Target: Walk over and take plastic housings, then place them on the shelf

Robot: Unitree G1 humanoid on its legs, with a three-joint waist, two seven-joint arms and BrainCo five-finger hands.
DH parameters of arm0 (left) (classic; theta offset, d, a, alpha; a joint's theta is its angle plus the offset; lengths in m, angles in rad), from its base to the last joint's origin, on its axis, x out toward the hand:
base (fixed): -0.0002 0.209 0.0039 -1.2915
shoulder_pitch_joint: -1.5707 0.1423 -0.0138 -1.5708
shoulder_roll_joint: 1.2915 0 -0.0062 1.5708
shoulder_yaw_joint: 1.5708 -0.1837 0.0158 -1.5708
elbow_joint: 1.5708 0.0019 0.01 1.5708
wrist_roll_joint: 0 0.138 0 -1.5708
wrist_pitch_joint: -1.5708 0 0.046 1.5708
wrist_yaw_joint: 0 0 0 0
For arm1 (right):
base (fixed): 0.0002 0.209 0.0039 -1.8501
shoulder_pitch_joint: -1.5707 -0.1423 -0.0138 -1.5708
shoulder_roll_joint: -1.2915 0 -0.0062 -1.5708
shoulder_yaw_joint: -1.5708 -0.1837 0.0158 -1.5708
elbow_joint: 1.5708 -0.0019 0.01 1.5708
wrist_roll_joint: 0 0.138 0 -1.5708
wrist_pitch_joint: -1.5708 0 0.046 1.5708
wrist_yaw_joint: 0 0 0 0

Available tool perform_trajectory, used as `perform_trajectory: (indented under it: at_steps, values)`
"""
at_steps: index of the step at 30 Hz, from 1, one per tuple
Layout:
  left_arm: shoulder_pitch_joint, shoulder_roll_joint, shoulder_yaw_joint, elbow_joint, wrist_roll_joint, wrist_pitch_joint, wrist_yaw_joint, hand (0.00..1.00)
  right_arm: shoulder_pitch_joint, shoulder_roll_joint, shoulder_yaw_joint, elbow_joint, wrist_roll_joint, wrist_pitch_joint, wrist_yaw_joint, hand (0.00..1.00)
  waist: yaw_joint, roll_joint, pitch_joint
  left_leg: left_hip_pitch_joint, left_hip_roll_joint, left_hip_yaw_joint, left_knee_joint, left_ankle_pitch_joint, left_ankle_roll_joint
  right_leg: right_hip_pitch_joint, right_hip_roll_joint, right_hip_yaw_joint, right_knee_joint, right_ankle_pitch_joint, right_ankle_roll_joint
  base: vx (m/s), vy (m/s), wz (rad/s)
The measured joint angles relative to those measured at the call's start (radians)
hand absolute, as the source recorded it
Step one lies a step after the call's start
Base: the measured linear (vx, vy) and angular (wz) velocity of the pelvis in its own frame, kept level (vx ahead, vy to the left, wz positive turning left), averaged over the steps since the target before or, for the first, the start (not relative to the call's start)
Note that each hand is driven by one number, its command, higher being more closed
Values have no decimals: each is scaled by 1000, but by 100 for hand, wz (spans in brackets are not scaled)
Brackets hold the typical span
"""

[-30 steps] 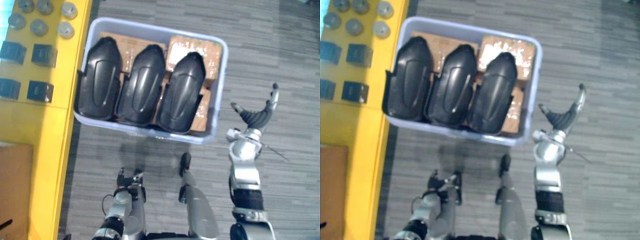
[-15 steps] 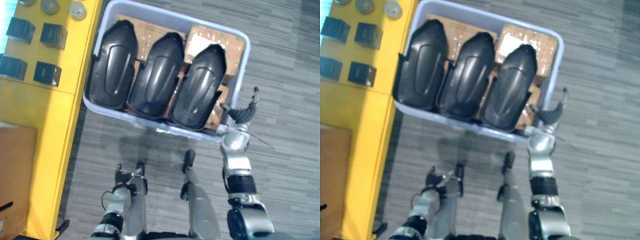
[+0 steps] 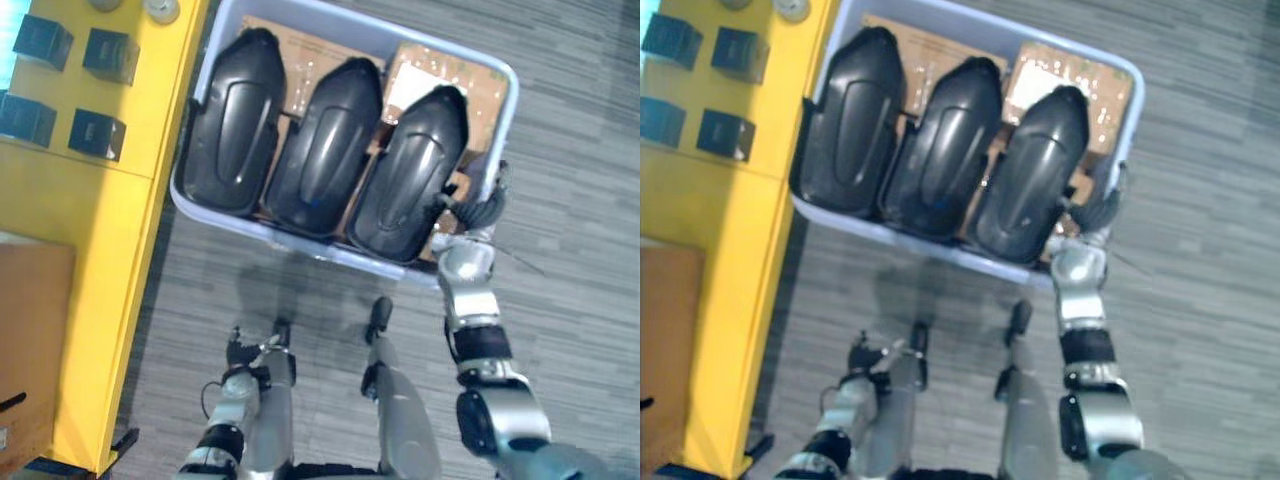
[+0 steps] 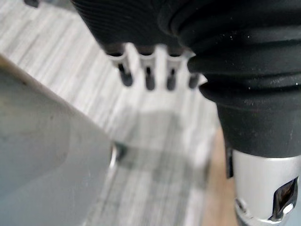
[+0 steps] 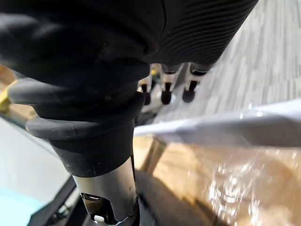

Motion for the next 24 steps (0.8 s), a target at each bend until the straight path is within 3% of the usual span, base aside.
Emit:
perform_trajectory:
  at_steps: [8,9,13,19,24]
  values:
    - [0,6,0,4,-27,-2,-8,0,-173,-88,33,246,34,3,64,0,5,1,1,-1,-8,-19,-18,12,2,0,-6,-26,-1,4,-1,-19,51,8]
    - [0,7,-1,6,-31,-2,-9,0,-201,-100,43,284,37,6,72,100,5,1,1,1,-11,-18,-21,13,5,0,-10,-26,-1,7,-3,-19,74,1]
    - [-18,7,-1,36,-38,-2,-16,0,-293,-145,50,396,60,10,104,100,5,21,11,9,-13,-18,-30,22,17,-1,-10,-28,-1,64,-23,-27,92,-1]
    - [-34,16,-29,63,-41,-2,-37,0,-403,-222,48,583,63,18,146,100,22,23,12,2,-20,-19,-28,29,27,-4,-21,-45,-1,95,-25,-30,91,3]
    - [-58,15,-45,83,-41,-2,-46,0,-460,-242,75,675,-56,19,192,100,28,26,13,-10,-17,-21,-29,37,16,-16,-12,-55,-1,94,-27,1,33,0]
